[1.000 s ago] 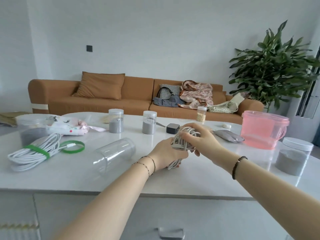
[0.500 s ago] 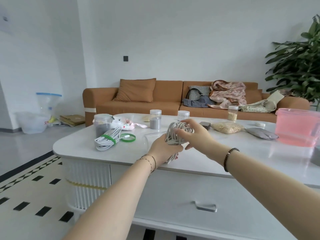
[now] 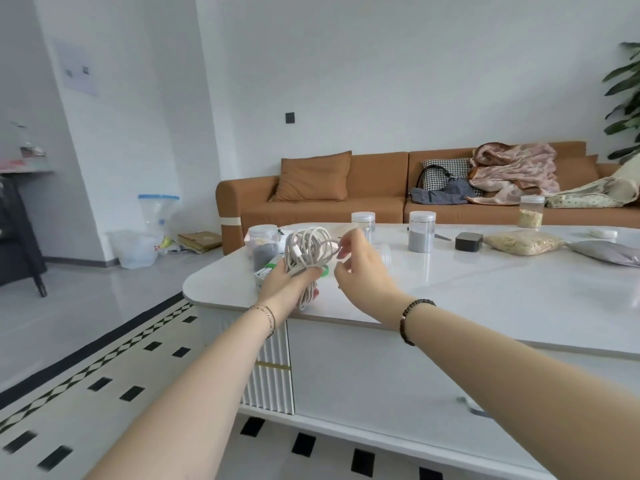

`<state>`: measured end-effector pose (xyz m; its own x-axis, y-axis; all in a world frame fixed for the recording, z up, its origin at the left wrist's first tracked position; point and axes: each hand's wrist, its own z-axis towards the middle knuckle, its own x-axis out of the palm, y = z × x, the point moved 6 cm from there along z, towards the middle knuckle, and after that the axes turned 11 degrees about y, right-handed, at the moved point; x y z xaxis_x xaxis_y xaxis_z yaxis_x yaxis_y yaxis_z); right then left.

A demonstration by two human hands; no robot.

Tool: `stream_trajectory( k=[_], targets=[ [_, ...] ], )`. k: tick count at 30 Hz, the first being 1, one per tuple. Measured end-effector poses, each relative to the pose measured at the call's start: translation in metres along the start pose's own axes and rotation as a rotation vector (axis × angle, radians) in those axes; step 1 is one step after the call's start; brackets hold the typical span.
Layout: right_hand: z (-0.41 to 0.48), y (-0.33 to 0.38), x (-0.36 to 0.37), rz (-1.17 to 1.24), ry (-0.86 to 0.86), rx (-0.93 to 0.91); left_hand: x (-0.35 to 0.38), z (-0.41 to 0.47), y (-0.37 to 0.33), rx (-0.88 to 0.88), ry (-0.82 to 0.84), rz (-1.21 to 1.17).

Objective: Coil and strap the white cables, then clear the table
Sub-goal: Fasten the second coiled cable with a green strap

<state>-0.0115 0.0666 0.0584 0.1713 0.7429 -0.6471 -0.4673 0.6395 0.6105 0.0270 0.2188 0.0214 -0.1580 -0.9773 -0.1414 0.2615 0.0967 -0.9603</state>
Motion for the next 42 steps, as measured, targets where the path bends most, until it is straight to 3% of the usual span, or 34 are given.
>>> stream_trajectory(
  k=[6,10,14,20,25,29,37,42],
  targets=[
    [0.037,-0.057,0.048,-0.174,0.228,0.166,-0.008,0.028,0.014,-0.016,0.029,0.012],
    [0.063,-0.065,0.052,-0.251,0.232,0.119,-0.005,0.042,0.021,-0.112,0.143,-0.189],
    [0.079,-0.065,0.063,-0.322,0.303,0.094,-0.003,0.044,0.023,-0.135,0.163,-0.19],
    [0.07,-0.072,0.042,-0.423,0.142,0.159,-0.003,0.044,0.022,-0.113,0.182,-0.099],
    [0.041,-0.07,0.003,-0.634,-0.004,-0.025,0.011,0.037,0.006,-0.027,0.163,0.077],
    [0.02,-0.104,-0.039,-0.422,0.057,0.029,0.046,0.038,-0.003,0.018,0.14,0.188],
    [-0.01,-0.192,-0.138,-0.154,-0.162,0.307,0.166,0.071,-0.003,-0.014,0.231,0.038],
    [-0.007,-0.226,-0.166,-0.049,-0.221,0.319,0.204,0.095,0.001,-0.02,0.232,0.014]
  ],
)
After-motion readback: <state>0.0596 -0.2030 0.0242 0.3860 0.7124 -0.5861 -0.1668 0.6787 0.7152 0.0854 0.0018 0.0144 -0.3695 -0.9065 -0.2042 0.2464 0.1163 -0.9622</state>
